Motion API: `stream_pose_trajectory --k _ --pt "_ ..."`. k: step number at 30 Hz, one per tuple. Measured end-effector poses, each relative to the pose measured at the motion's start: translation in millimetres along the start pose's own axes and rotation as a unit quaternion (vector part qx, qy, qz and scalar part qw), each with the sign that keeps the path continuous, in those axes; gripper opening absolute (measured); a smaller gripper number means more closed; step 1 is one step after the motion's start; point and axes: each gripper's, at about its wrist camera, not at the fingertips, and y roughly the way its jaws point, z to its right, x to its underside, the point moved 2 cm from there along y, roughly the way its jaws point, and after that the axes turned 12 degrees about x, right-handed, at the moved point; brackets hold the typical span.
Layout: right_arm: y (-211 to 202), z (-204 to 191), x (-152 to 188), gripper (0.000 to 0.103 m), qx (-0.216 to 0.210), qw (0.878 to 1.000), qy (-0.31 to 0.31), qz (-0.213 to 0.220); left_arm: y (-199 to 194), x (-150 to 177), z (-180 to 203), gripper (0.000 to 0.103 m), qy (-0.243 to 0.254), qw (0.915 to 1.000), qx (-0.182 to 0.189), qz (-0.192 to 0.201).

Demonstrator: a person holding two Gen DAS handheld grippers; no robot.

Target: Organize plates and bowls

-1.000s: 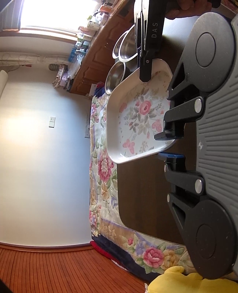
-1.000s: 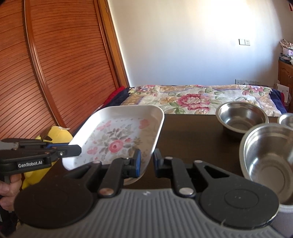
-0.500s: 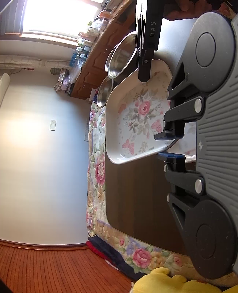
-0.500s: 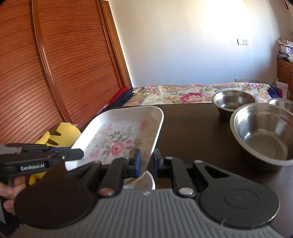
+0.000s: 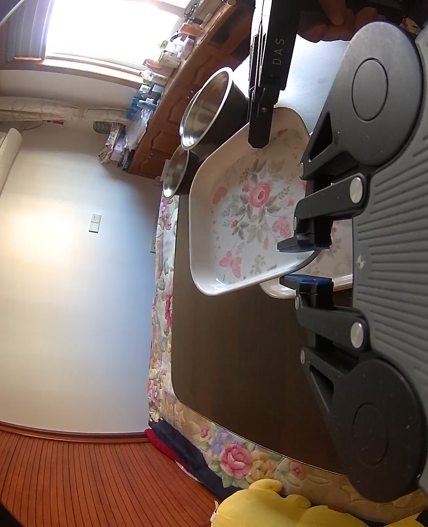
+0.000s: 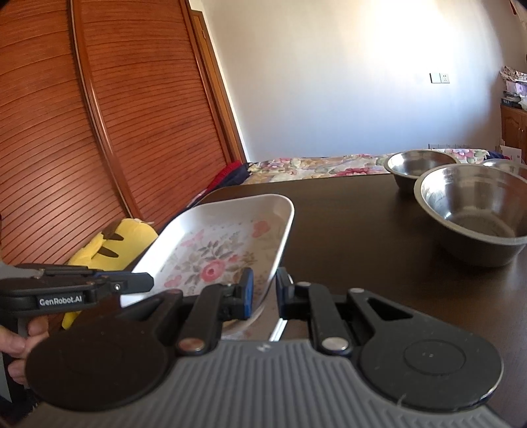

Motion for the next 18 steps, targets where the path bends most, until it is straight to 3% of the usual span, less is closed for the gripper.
stream_pose_trajectory --k 9,18 --pt "-4.3 6.8 16.8 0.016 -0.015 0.999 0.029 -0.010 -4.3 14.0 0.9 0.016 -0.007 1.0000 0.000 -0.002" --pt "-8.1 -3.7 21.3 0.017 0.000 1.000 -0.010 -0.004 -3.9 22.6 -1.1 0.015 -0.012 0.9999 -0.006 -0.008"
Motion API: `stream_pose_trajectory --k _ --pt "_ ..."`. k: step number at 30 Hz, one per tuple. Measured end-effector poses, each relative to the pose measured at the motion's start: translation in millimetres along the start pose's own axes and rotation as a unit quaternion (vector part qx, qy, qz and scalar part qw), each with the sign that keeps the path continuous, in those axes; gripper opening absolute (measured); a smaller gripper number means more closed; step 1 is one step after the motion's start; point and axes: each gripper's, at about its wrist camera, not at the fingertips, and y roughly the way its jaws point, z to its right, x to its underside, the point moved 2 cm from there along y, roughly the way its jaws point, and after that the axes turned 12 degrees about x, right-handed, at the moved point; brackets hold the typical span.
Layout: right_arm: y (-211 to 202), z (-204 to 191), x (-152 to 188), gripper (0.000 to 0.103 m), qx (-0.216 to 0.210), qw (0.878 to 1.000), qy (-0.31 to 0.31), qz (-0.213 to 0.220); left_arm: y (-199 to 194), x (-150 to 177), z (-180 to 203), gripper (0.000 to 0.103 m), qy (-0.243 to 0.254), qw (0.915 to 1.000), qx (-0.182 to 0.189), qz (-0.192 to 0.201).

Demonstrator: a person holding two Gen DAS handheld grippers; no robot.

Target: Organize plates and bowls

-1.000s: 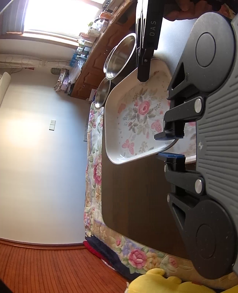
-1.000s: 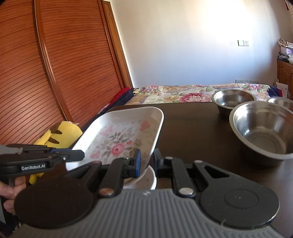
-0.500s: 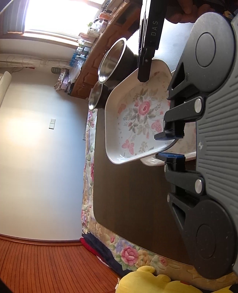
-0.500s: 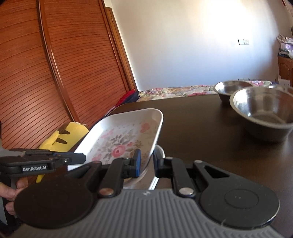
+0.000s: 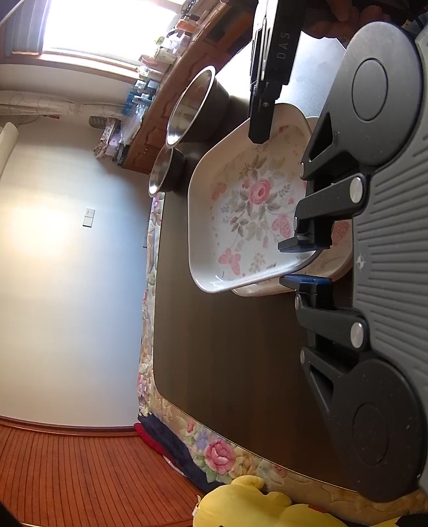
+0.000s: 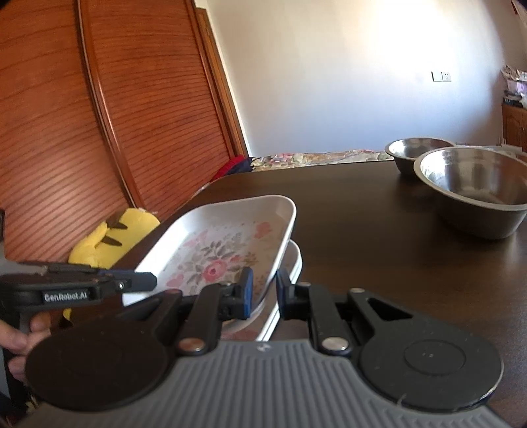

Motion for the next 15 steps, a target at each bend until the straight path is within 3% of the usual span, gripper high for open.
stream_pose_trajectory --k 15 --pt "-3.4 -3.1 5.4 0.017 0.010 1.000 -0.019 -0.001 -0.8 5.8 5.5 0.015 0.009 0.9999 -0.009 0.001"
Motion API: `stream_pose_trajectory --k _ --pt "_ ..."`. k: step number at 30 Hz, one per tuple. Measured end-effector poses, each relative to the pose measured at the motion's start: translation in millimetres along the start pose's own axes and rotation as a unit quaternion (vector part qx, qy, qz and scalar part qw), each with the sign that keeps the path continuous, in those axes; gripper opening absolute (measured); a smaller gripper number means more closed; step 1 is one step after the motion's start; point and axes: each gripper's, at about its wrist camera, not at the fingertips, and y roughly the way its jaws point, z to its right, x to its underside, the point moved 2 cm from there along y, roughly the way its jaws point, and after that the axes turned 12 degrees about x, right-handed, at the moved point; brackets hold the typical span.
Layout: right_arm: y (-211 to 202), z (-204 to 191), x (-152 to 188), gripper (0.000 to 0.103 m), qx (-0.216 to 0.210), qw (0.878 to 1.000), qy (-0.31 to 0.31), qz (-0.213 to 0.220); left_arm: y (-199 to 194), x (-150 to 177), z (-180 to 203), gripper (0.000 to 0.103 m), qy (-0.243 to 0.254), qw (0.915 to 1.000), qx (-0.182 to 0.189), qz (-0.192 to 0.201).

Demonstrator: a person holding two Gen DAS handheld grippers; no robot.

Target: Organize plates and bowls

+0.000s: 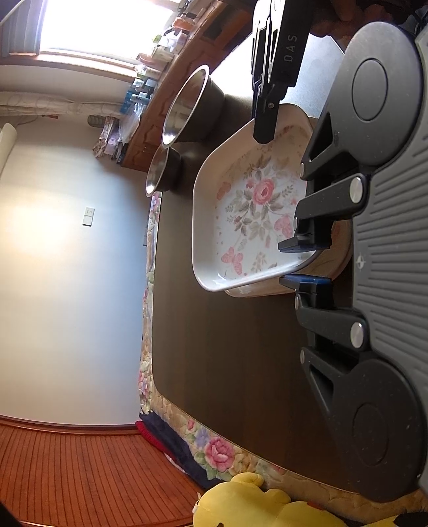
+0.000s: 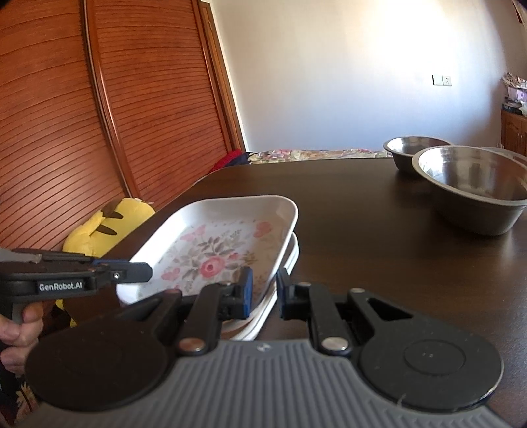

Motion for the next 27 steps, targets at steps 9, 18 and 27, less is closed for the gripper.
stream_pose_trajectory --k 9,18,27 --pt "-2.2 -3.2 -0.2 0.018 0.006 1.000 -0.026 0.010 -0.4 4.7 1.3 0.016 0.005 0.9999 -0.008 0.006" --pt "-7.4 -4.1 -2.3 0.021 0.003 0.999 -0.041 0.012 -3.2 4.5 3.4 0.016 0.007 0.9998 -0.015 0.010" --pt "-10.3 -7.2 -0.9 0.021 -0.005 0.999 -0.049 0.011 -7.3 2.0 5.9 0.019 0.010 0.9992 -0.028 0.026"
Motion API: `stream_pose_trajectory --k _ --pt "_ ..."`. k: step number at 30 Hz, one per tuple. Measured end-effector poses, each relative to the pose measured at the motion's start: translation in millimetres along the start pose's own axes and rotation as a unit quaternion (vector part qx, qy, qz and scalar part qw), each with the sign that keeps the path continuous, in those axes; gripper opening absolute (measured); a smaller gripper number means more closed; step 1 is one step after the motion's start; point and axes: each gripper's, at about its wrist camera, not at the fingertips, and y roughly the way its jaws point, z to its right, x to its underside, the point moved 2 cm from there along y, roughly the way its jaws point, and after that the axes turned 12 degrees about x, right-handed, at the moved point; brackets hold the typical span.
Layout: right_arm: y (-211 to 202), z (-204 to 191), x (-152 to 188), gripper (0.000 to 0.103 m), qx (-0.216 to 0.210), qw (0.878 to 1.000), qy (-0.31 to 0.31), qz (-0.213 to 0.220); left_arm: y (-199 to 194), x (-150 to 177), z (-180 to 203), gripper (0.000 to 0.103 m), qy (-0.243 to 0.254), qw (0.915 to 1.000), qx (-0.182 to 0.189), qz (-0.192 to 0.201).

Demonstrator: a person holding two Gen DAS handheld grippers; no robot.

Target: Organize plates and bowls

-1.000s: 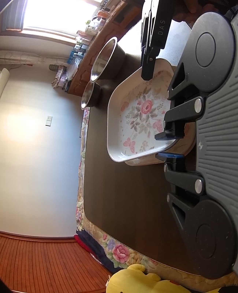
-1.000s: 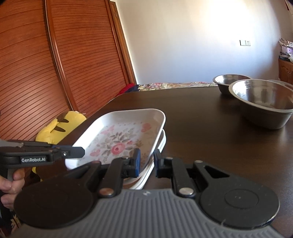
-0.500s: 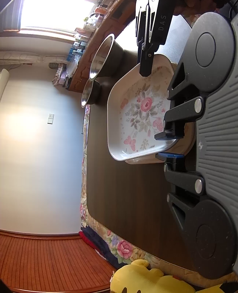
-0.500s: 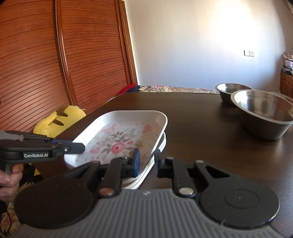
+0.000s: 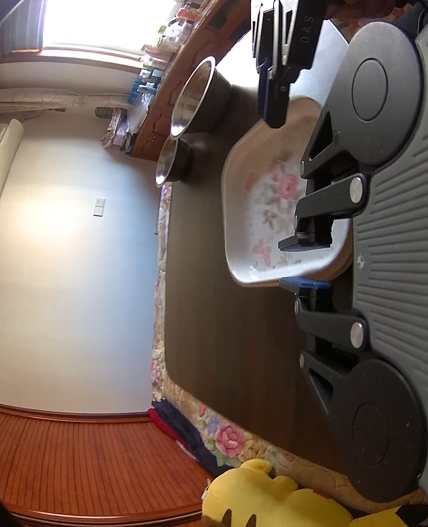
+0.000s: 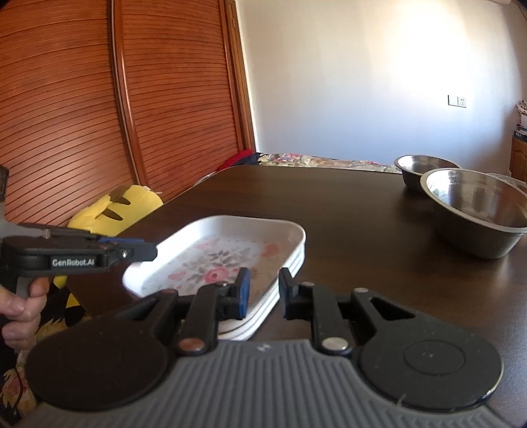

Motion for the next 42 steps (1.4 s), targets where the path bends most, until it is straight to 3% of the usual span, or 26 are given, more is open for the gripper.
stream_pose_trajectory --k 7,19,24,42 --pt "-1.3 -1.0 0.2 0.021 -0.004 1.000 0.000 -0.001 -0.8 -0.6 1.4 0.025 0.002 1.0000 0.003 0.004" --pt "-8.2 12.6 -2.9 0.021 0.018 1.000 0.016 0.017 3.3 -14.1 15.3 0.062 0.018 0.9996 0.015 0.019" --pt "-14.5 30.0 -6.3 0.028 0.039 0.998 0.026 0.030 13.0 -21.9 31.5 0.076 0.026 0.9988 0.031 0.026" --pt "-46.7 156.1 -19.0 0.039 0.165 0.981 0.061 0.075 86.1 -50.0 106.6 0.081 0.072 0.9942 0.079 0.009"
